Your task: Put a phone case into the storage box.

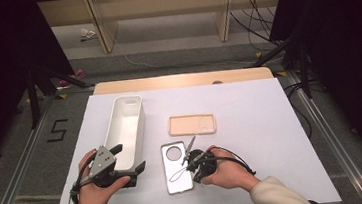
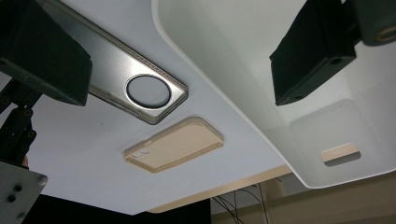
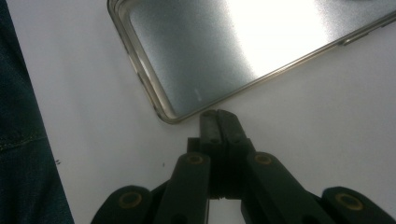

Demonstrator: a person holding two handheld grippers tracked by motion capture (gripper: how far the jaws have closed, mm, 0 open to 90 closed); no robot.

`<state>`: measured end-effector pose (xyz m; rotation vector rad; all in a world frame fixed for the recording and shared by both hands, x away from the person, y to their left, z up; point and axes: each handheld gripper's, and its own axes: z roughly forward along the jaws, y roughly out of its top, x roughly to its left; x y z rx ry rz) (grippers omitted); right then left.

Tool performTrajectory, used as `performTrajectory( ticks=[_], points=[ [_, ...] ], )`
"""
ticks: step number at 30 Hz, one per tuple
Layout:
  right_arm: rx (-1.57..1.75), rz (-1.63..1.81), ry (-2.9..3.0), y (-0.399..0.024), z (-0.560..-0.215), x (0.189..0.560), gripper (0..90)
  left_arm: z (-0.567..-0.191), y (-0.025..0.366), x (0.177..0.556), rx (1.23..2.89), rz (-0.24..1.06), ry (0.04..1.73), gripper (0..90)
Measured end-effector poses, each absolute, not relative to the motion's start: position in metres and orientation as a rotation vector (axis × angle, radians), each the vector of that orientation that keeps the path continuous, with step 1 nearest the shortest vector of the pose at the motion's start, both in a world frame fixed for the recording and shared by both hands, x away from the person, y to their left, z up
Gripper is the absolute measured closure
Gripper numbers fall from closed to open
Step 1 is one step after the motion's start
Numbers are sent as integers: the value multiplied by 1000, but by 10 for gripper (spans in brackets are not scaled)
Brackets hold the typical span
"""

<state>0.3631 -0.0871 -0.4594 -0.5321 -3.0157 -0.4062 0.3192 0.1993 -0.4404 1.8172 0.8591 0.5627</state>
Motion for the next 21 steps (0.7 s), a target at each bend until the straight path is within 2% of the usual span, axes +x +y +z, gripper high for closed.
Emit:
performTrajectory(
  ticks=[21],
  points=[
    [-498,-414,-3021,-82,-460,359,892,-440,199,319,1818,561,856,49]
  ],
)
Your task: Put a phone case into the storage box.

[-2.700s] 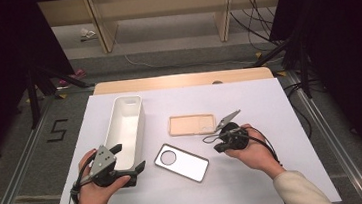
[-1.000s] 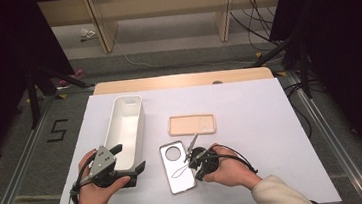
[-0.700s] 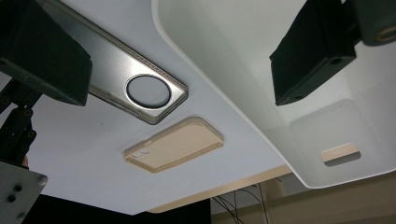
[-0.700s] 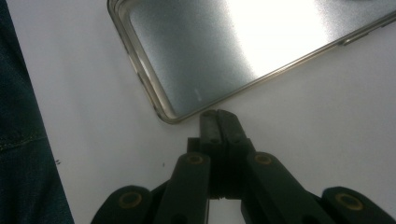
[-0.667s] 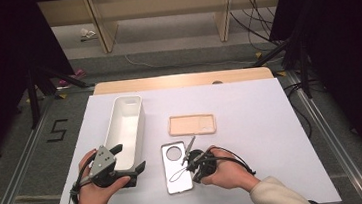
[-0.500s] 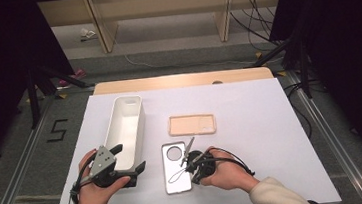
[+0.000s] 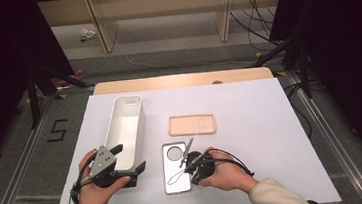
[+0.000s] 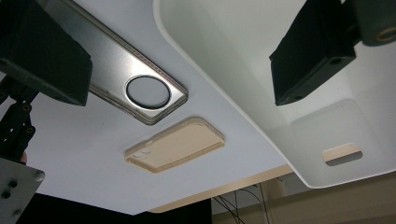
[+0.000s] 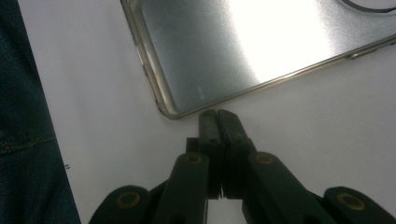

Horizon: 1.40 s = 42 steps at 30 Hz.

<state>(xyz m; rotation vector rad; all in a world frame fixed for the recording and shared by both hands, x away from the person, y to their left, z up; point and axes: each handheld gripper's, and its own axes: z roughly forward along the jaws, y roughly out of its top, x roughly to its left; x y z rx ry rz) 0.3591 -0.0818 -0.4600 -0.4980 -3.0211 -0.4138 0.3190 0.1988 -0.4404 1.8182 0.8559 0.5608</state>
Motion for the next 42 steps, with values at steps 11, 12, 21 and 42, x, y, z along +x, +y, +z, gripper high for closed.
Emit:
performTrajectory(
  ticks=[11,12,21,42],
  points=[
    [-482,-420,-3051,-83,-457,360,815,-440,199,319,1819,560,856,49],
    [-485,-418,-3058,-83,-454,361,782,-440,199,319,1819,560,855,49],
    [-344,-447,-3202,-73,-441,354,353,-441,198,319,1822,559,855,50],
    [-47,-307,-3273,-24,-456,335,337,-441,197,319,1825,558,852,51]
  ],
)
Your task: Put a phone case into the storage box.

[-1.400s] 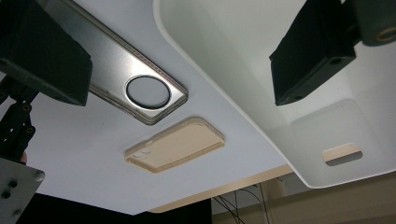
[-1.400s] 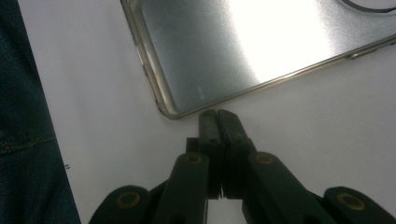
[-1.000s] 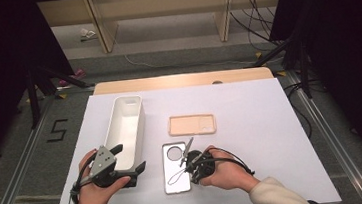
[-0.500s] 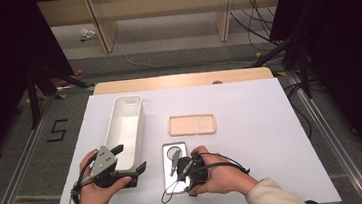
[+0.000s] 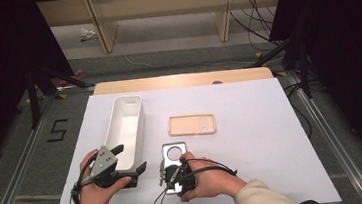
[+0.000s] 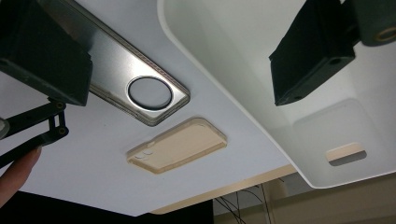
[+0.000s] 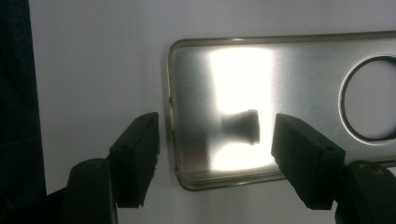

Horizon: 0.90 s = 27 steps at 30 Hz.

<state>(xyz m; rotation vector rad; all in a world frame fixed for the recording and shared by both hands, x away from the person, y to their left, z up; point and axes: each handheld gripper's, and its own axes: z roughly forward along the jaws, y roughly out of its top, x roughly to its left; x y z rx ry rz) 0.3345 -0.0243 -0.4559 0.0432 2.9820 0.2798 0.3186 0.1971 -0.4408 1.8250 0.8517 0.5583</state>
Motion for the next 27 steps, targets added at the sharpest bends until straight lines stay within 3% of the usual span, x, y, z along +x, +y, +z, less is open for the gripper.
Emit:
performTrajectory(
  ticks=[9,21,27],
  points=[
    [29,201,2985,-15,-459,335,392,-441,197,318,1825,555,845,51],
    [-15,159,3022,-10,-458,329,626,-440,196,318,1826,553,843,52],
    [-33,144,3035,-8,-458,327,695,-441,196,318,1827,553,843,52]
  ],
)
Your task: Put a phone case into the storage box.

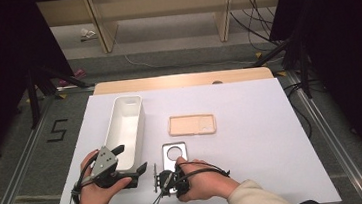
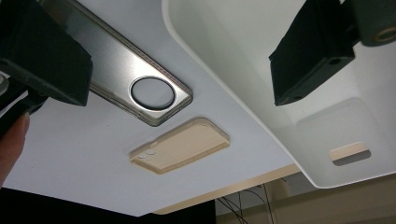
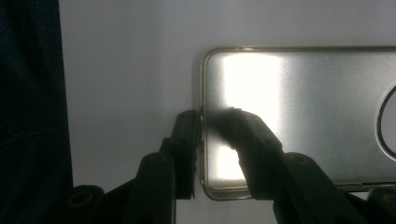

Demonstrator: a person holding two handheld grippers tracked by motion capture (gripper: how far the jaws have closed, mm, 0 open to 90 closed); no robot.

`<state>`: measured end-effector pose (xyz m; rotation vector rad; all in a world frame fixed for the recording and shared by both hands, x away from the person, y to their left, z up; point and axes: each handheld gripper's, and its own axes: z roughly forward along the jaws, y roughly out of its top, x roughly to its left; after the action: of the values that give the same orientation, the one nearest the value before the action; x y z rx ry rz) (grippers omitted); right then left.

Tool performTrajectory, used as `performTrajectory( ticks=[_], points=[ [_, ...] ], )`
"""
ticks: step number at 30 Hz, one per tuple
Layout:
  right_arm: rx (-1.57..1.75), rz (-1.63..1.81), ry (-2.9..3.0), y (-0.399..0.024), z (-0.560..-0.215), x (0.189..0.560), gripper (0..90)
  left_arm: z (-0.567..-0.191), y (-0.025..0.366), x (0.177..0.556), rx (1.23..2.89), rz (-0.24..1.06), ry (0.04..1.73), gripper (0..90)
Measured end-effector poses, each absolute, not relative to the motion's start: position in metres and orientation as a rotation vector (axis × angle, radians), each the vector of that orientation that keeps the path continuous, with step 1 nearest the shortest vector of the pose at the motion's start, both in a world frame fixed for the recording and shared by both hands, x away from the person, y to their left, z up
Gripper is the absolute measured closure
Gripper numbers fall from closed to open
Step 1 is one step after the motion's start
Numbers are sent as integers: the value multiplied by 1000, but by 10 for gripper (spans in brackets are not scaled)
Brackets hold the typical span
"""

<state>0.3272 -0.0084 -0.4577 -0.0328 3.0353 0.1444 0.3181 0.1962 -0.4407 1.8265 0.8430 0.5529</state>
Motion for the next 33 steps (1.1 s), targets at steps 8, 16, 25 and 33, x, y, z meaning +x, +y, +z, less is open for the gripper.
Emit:
performTrajectory(
  ticks=[8,16,25,33],
  points=[
    [-20,138,3038,-7,-458,325,741,-441,196,318,1827,554,842,52],
    [-58,113,3034,-7,-457,323,819,-441,196,318,1824,555,841,52],
    [-65,119,3042,-7,-457,322,875,-441,196,318,1823,554,838,52],
    [-56,140,3049,-9,-457,322,880,-441,196,318,1822,554,838,53]
  ],
)
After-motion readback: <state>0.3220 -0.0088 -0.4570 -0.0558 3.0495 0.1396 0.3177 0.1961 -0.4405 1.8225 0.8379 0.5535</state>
